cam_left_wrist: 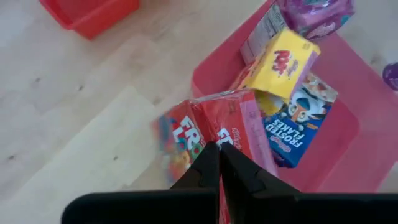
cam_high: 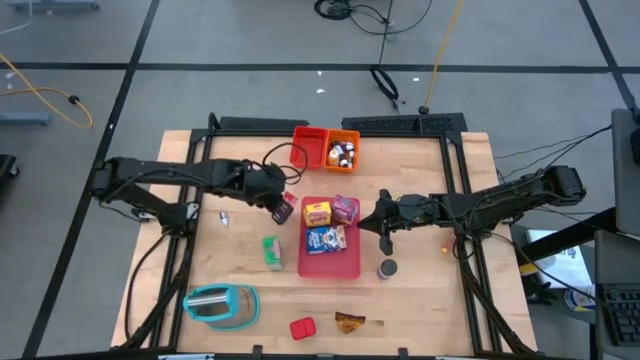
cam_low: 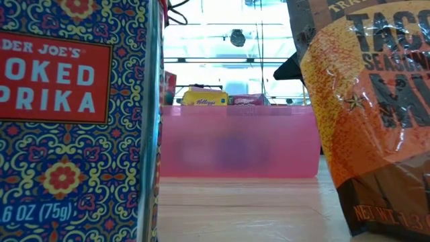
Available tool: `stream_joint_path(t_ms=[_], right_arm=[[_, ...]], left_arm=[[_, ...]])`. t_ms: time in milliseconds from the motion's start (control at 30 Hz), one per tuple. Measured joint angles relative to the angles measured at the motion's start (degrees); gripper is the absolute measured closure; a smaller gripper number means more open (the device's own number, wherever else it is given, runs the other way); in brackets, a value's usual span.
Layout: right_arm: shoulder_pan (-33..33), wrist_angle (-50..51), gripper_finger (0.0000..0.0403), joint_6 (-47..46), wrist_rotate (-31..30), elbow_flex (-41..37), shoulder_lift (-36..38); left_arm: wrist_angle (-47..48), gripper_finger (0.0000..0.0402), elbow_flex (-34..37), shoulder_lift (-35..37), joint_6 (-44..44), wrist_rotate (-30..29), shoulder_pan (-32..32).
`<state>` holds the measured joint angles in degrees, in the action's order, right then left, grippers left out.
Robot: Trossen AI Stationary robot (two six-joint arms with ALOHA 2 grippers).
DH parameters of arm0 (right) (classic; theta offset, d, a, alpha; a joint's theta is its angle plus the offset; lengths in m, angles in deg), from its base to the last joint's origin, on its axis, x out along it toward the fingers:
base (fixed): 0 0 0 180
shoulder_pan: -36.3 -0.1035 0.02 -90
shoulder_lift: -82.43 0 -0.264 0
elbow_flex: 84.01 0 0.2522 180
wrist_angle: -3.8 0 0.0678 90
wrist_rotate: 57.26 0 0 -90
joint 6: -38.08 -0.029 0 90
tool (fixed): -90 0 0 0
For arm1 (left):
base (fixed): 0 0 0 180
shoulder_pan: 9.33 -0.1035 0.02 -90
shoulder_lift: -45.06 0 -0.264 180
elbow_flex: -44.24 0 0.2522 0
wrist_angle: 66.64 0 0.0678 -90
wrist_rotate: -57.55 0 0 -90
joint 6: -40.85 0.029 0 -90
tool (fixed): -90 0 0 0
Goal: Pick & Place Kitchen Items
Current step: Put the red cereal box into the light red bin
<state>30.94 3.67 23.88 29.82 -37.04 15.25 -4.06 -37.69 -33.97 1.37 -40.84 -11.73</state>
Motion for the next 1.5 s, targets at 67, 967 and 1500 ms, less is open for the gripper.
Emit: stream_joint_path(t_ms=[67, 967, 1500], right_arm=[[0.02, 0.00, 0.0385, 0.02, 0.00, 0.00, 0.00], [0.02, 0.00, 0.0385, 0.11, -0.05, 0.00, 0.00], [0.02, -0.23, 0.0385, 0.13, -0.07, 0.00, 0.00]], left_arm=[[-0.22, 0.0401, -1.00, 0.00, 0.78, 0.68, 0.29], [-7.83, 0.0401, -9.04, 0.02, 4.80, 7.43, 11.97], [-17.50, 0.0401, -9.06, -6.82, 9.46, 12.63, 14.65]])
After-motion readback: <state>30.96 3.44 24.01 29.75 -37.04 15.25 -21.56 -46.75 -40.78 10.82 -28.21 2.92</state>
